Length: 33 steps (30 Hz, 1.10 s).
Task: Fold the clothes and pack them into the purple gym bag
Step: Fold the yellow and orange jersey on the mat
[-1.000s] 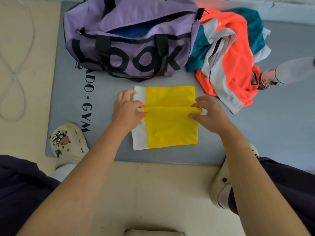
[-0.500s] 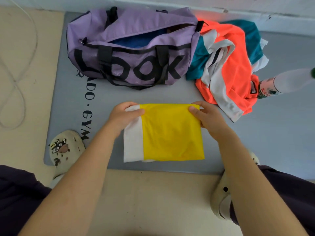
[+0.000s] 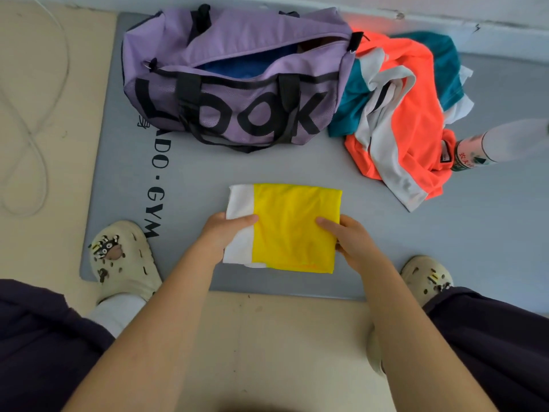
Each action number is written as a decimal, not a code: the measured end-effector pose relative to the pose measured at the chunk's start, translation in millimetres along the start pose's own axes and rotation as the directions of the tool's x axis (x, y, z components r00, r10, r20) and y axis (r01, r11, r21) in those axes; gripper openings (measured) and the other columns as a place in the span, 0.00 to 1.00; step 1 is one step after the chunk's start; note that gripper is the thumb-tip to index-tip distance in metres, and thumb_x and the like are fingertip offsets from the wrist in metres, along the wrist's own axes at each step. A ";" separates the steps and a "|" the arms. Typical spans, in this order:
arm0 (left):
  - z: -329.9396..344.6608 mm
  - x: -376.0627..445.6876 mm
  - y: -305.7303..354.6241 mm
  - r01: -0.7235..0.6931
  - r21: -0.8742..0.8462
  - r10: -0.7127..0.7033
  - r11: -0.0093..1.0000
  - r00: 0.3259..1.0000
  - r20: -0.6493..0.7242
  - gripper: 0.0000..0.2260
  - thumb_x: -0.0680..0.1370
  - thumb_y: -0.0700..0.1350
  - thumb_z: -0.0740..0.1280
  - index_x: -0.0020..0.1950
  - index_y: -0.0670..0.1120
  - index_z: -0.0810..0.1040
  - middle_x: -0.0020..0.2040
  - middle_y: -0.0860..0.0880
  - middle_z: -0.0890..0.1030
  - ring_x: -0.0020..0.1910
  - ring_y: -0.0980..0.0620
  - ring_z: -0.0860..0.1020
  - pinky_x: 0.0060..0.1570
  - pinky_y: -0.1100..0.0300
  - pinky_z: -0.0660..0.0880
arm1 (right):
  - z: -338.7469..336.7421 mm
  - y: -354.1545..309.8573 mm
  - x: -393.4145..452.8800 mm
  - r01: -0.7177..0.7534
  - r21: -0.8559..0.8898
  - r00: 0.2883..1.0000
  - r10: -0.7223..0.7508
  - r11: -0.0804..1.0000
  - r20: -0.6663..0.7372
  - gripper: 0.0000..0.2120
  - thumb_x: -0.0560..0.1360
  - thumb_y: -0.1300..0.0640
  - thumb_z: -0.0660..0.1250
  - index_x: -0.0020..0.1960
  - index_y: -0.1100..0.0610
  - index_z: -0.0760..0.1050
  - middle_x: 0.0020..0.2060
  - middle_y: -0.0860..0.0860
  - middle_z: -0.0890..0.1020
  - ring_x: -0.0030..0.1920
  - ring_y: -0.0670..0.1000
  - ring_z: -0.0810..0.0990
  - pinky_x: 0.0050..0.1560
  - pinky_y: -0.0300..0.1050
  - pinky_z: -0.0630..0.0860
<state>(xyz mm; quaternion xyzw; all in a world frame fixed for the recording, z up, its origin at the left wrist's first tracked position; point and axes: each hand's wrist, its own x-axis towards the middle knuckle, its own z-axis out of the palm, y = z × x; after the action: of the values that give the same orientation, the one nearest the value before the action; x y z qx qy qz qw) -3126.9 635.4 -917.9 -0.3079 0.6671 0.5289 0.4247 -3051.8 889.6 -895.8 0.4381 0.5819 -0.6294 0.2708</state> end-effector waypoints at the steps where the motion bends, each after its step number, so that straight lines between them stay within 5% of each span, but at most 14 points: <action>1: -0.5 -2.1 4.0 -0.026 -0.059 0.026 0.998 1.000 0.007 0.16 0.69 0.49 0.78 0.53 0.47 0.82 0.45 0.47 0.86 0.47 0.45 0.83 0.45 0.53 0.79 | 1.4 -2.3 -3.8 0.003 0.118 0.999 -0.009 0.993 0.048 0.21 0.75 0.53 0.70 0.64 0.61 0.74 0.59 0.58 0.81 0.58 0.58 0.81 0.61 0.60 0.76; 4: -3.4 -12.9 27.5 -0.104 -0.140 0.107 0.985 0.994 0.015 0.09 0.72 0.50 0.76 0.49 0.52 0.81 0.42 0.53 0.86 0.48 0.48 0.82 0.44 0.54 0.77 | 5.3 -26.1 -12.1 0.032 0.230 0.992 -0.059 0.973 0.108 0.28 0.72 0.51 0.70 0.68 0.62 0.69 0.61 0.58 0.80 0.60 0.60 0.80 0.62 0.62 0.75; 7: -15.8 -29.7 78.6 -0.265 -0.133 0.267 0.955 0.964 -0.005 0.11 0.72 0.50 0.76 0.53 0.53 0.81 0.48 0.52 0.86 0.51 0.49 0.82 0.48 0.52 0.79 | 6.5 -78.7 -19.7 0.151 0.216 0.971 -0.186 0.965 0.153 0.29 0.70 0.50 0.70 0.68 0.57 0.69 0.62 0.55 0.80 0.60 0.58 0.81 0.59 0.59 0.77; 10: -36.6 -45.7 150.9 -0.510 -0.137 0.509 0.849 0.860 -0.040 0.11 0.70 0.47 0.76 0.52 0.52 0.82 0.46 0.54 0.86 0.47 0.55 0.84 0.43 0.60 0.80 | 14.1 -152.0 -27.1 0.308 0.192 0.894 -0.353 0.932 0.276 0.22 0.72 0.54 0.68 0.65 0.55 0.73 0.60 0.51 0.82 0.58 0.53 0.82 0.53 0.49 0.81; 13: -56.7 -55.8 223.1 -0.619 -0.055 0.608 0.783 0.782 -0.138 0.10 0.69 0.51 0.78 0.47 0.53 0.81 0.44 0.55 0.86 0.45 0.56 0.83 0.42 0.59 0.78 | 32.8 -225.1 -24.1 0.427 0.076 0.869 -0.432 0.901 0.241 0.22 0.73 0.50 0.70 0.64 0.54 0.74 0.60 0.51 0.82 0.58 0.52 0.82 0.56 0.51 0.80; 16: -65.6 -47.5 267.6 -0.636 -0.064 0.610 0.769 0.760 -0.225 0.15 0.71 0.55 0.75 0.54 0.52 0.79 0.52 0.52 0.83 0.55 0.51 0.80 0.51 0.54 0.76 | 59.9 -273.0 -10.3 0.538 0.060 0.837 -0.541 0.841 0.086 0.16 0.77 0.45 0.67 0.62 0.50 0.75 0.61 0.51 0.81 0.60 0.54 0.80 0.63 0.57 0.75; 19: -65.0 -29.4 274.6 -0.569 -0.097 0.546 0.816 0.816 -0.190 0.21 0.74 0.56 0.73 0.63 0.47 0.76 0.61 0.46 0.80 0.61 0.45 0.78 0.62 0.47 0.74 | 76.6 -283.7 8.0 0.517 0.115 0.849 -0.525 0.848 0.059 0.18 0.79 0.46 0.64 0.66 0.52 0.72 0.64 0.52 0.78 0.62 0.55 0.78 0.64 0.60 0.74; 23: -66.4 -2.5 238.9 -0.375 0.056 0.379 0.925 0.912 -0.157 0.21 0.75 0.53 0.73 0.64 0.47 0.75 0.59 0.45 0.80 0.53 0.46 0.79 0.55 0.51 0.77 | 68.2 -250.2 28.2 0.349 -0.036 0.937 -0.348 0.936 0.034 0.24 0.77 0.46 0.68 0.68 0.58 0.72 0.63 0.57 0.79 0.58 0.57 0.79 0.62 0.56 0.75; 27: -59.7 10.2 211.9 -0.224 -0.002 0.224 0.975 0.973 -0.052 0.15 0.75 0.46 0.74 0.59 0.45 0.76 0.56 0.43 0.81 0.49 0.47 0.80 0.49 0.53 0.78 | 66.8 -229.4 38.9 0.200 -0.081 0.979 -0.202 0.976 -0.014 0.28 0.74 0.47 0.72 0.68 0.62 0.70 0.59 0.59 0.80 0.56 0.59 0.80 0.59 0.56 0.78; 30: -54.9 14.2 225.1 -0.302 -0.111 0.301 0.947 0.953 -0.021 0.16 0.74 0.43 0.74 0.60 0.43 0.78 0.52 0.42 0.83 0.46 0.47 0.83 0.41 0.55 0.81 | 73.9 -245.2 44.4 0.252 -0.067 0.963 -0.257 0.965 -0.082 0.32 0.72 0.46 0.73 0.69 0.59 0.69 0.59 0.58 0.79 0.58 0.61 0.78 0.61 0.60 0.76; 33: -58.6 23.3 244.1 -0.446 -0.230 0.445 0.865 0.894 -0.057 0.18 0.74 0.40 0.73 0.63 0.44 0.77 0.58 0.42 0.82 0.54 0.45 0.82 0.53 0.49 0.80 | 77.2 -264.7 46.9 0.362 0.048 0.930 -0.358 0.931 -0.085 0.12 0.73 0.52 0.73 0.52 0.55 0.77 0.53 0.57 0.82 0.53 0.58 0.81 0.54 0.56 0.79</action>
<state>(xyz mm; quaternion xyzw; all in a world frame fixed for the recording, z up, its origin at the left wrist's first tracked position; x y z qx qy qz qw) -3361.5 640.9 -825.5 -0.1947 0.6526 0.6880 0.2506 -3317.3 869.3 -810.1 0.3557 0.6418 -0.6696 0.1148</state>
